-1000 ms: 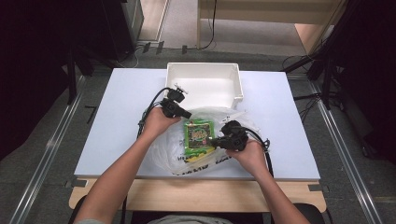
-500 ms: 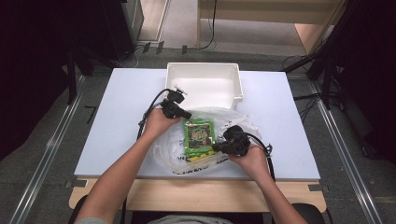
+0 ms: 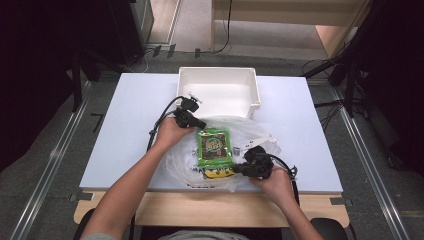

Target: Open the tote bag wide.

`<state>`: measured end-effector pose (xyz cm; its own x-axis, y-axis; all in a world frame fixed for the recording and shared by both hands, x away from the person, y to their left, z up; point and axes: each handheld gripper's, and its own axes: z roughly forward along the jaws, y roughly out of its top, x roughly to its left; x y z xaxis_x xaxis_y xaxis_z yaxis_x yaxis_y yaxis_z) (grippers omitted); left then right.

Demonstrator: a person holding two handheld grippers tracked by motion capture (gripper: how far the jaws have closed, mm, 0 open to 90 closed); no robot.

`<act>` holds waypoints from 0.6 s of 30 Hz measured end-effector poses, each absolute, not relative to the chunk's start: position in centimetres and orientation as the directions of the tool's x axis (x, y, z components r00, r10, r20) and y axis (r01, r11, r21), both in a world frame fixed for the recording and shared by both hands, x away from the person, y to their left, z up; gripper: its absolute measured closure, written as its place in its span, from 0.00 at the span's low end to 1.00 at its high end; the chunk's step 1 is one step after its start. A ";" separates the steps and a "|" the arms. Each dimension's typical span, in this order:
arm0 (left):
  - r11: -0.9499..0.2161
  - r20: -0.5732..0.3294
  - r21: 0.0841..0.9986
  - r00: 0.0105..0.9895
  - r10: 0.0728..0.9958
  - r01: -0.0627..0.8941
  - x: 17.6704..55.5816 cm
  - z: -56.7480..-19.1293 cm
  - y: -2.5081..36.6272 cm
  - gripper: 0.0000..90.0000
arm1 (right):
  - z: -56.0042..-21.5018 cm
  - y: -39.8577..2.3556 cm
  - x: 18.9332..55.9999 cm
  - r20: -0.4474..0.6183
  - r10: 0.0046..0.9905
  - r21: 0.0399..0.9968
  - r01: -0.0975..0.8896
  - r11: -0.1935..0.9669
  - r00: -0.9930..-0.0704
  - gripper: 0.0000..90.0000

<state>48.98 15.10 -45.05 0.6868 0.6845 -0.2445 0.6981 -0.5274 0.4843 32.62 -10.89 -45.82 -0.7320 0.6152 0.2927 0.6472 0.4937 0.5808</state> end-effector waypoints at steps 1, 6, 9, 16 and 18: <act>-0.526 -0.245 0.484 0.686 0.685 0.699 49.0 -45.1 15.1 0.98 | -46.0 -10.9 32.4 0.295 0.616 0.576 0.651 0.494 -0.730 1.00; -0.531 -0.233 0.483 0.687 0.688 0.696 49.0 -45.0 15.1 0.98 | -46.4 -10.8 31.6 0.297 0.611 0.564 0.651 0.508 -0.734 1.00; -0.524 -0.233 0.486 0.682 0.693 0.699 48.9 -45.0 15.4 0.99 | -46.5 -10.7 31.2 0.288 0.604 0.561 0.642 0.523 -0.743 1.00; -0.496 -0.243 0.495 0.662 0.710 0.713 49.0 -45.1 15.6 0.98 | -46.7 -10.1 30.3 0.320 0.570 0.547 0.639 0.542 -0.757 1.00; -0.497 -0.241 0.496 0.663 0.709 0.712 49.0 -45.1 15.6 0.98 | -46.7 -10.0 30.1 0.319 0.562 0.548 0.632 0.547 -0.763 1.00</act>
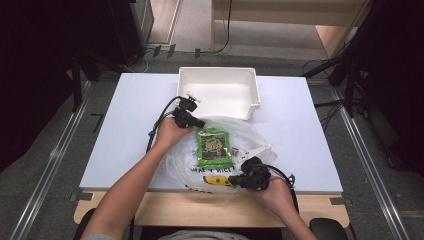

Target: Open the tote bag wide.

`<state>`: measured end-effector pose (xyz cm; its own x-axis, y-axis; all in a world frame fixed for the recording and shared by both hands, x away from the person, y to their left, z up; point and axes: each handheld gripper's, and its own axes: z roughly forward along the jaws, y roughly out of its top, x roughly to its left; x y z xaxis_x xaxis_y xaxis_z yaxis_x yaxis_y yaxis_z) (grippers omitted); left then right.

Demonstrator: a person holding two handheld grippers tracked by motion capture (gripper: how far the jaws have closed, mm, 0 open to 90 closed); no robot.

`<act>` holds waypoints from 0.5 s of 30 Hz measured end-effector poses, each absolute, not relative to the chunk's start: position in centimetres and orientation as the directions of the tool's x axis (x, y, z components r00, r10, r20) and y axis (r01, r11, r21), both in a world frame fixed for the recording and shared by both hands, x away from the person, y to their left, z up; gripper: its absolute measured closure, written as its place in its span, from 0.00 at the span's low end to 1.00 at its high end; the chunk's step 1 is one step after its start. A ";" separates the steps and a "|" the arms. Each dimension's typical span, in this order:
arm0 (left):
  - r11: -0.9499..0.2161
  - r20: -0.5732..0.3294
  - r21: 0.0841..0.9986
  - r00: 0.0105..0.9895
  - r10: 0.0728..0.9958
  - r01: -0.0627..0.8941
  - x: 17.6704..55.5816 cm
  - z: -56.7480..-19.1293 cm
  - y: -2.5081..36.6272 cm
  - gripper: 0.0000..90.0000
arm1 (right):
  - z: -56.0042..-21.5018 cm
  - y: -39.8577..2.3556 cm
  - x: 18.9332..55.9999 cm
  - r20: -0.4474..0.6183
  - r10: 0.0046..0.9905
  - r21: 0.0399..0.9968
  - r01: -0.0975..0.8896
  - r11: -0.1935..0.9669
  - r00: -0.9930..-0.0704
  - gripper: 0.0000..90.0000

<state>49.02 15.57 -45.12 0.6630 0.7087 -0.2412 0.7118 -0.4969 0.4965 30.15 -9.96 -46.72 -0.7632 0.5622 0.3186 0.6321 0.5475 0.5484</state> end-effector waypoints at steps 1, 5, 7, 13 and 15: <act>-0.495 -0.245 0.497 0.663 0.708 0.712 49.0 -45.1 15.5 0.98 | -46.7 -9.8 30.0 0.315 0.556 0.551 0.625 0.553 -0.769 1.00; -0.488 -0.257 0.498 0.659 0.707 0.717 48.9 -45.1 15.4 0.97 | -46.1 -9.9 30.4 0.301 0.564 0.567 0.620 0.543 -0.769 1.00; -0.494 -0.253 0.497 0.664 0.704 0.713 48.9 -45.0 15.4 0.98 | -45.7 -9.9 30.6 0.296 0.568 0.577 0.617 0.534 -0.768 1.00; -0.498 -0.251 0.499 0.668 0.701 0.709 48.8 -44.8 15.3 0.98 | -42.8 -10.5 32.3 0.267 0.586 0.628 0.600 0.496 -0.765 0.99; -0.498 -0.252 0.500 0.669 0.699 0.709 48.7 -44.7 15.2 0.98 | -42.5 -10.6 32.5 0.264 0.593 0.630 0.601 0.491 -0.761 1.00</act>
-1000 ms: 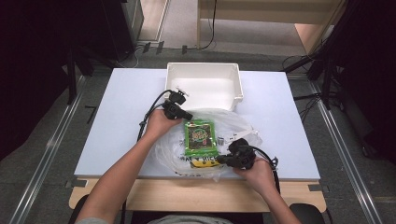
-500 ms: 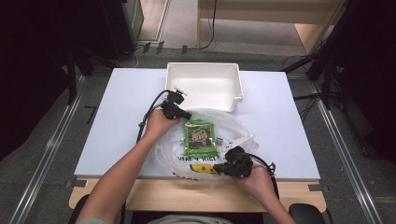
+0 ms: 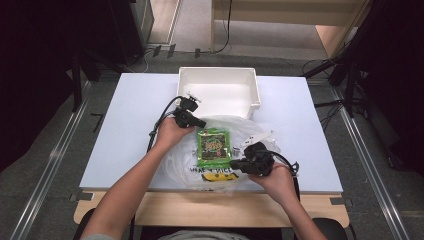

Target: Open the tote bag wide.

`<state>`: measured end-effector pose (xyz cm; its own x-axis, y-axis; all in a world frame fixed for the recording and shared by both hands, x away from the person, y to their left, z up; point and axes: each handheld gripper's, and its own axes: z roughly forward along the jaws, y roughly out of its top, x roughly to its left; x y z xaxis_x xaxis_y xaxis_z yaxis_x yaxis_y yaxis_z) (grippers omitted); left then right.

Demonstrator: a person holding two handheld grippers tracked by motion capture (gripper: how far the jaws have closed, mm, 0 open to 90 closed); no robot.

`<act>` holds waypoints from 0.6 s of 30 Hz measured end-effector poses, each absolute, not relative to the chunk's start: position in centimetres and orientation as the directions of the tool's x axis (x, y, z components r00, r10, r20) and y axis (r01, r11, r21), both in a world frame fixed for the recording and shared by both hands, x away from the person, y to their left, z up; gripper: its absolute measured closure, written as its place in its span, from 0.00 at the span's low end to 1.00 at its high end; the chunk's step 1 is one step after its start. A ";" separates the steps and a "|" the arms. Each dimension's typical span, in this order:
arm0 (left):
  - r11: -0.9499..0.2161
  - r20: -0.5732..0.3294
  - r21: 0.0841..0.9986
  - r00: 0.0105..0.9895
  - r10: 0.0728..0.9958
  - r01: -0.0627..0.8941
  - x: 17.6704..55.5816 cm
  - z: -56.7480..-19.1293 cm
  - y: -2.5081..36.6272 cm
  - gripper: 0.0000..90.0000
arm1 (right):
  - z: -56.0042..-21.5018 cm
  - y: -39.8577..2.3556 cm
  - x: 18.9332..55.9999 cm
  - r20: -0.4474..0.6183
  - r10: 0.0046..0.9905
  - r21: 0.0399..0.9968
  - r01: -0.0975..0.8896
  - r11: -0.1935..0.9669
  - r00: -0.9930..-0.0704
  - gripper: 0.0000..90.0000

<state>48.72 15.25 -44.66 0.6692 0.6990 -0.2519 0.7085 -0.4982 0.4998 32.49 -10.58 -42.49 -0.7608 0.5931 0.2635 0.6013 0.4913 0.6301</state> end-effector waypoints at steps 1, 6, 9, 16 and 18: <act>-0.506 -0.244 0.502 0.676 0.695 0.702 48.6 -44.5 15.2 0.98 | -41.9 -10.8 33.0 0.263 0.601 0.639 0.603 0.478 -0.755 1.00; -0.507 -0.241 0.501 0.676 0.696 0.701 48.6 -44.3 15.1 0.98 | -40.9 -10.8 35.0 0.251 0.623 0.656 0.603 0.453 -0.741 1.00; -0.504 -0.245 0.504 0.675 0.695 0.701 48.6 -44.2 15.1 0.98 | -40.5 -10.4 36.5 0.241 0.636 0.658 0.605 0.448 -0.733 1.00; -0.499 -0.245 0.527 0.685 0.686 0.688 48.1 -42.9 15.3 0.97 | -39.9 -9.2 39.7 0.218 0.653 0.659 0.603 0.450 -0.725 1.00; -0.495 -0.243 0.537 0.687 0.685 0.683 48.0 -42.5 15.3 0.97 | -39.5 -8.9 40.6 0.214 0.663 0.662 0.606 0.441 -0.717 1.00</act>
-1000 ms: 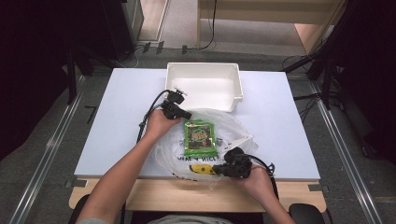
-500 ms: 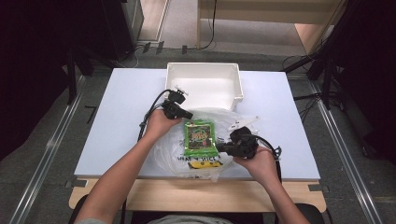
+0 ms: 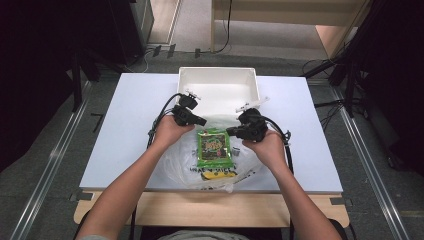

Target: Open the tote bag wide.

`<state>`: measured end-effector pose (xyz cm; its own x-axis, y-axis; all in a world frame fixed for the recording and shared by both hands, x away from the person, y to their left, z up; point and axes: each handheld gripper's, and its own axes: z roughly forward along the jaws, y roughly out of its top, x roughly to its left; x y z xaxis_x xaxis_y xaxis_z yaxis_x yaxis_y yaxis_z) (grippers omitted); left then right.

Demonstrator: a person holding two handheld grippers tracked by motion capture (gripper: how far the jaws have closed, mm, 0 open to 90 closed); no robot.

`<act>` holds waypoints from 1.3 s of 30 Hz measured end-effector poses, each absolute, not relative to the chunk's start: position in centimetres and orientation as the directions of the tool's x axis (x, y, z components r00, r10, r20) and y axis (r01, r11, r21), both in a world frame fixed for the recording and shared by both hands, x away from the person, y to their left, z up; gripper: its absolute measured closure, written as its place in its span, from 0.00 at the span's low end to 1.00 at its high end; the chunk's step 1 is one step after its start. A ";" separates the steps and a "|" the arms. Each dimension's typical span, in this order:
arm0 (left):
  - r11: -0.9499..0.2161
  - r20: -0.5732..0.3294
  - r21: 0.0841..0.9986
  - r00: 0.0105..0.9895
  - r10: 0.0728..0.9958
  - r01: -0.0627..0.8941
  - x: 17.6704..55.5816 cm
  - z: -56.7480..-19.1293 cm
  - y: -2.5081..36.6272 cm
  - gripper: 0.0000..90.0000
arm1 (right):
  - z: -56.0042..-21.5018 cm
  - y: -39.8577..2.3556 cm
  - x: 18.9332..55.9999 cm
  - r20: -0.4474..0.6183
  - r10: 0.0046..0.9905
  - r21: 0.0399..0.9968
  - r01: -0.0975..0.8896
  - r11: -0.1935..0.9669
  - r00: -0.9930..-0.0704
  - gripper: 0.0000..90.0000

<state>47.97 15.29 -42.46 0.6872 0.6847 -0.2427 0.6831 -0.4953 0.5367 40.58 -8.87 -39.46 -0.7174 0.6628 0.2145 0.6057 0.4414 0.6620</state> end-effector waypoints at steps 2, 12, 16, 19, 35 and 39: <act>-0.490 -0.242 0.549 0.690 0.682 0.677 47.8 -41.8 15.4 0.96 | -39.0 -8.6 41.1 0.211 0.665 0.671 0.601 0.434 -0.716 1.00; -0.487 -0.287 0.519 0.680 0.675 0.702 47.1 -41.6 15.3 0.98 | -40.2 -8.0 45.1 0.225 0.719 0.651 0.651 0.391 -0.657 1.00; -0.498 -0.286 0.503 0.680 0.676 0.707 46.7 -42.2 15.3 0.98 | -41.8 -7.9 45.8 0.228 0.737 0.619 0.679 0.395 -0.636 1.00; -0.493 -0.287 0.505 0.677 0.678 0.708 46.5 -42.6 15.6 0.98 | -42.7 -8.1 46.2 0.235 0.747 0.601 0.697 0.391 -0.622 1.00; -0.491 -0.247 0.526 0.677 0.694 0.695 46.1 -43.4 17.0 0.98 | -45.4 -8.9 45.9 0.235 0.760 0.583 0.714 0.388 -0.605 1.00; -0.492 -0.222 0.524 0.669 0.709 0.696 46.3 -43.7 17.2 0.98 | -45.7 -8.8 46.0 0.217 0.769 0.588 0.709 0.389 -0.602 1.00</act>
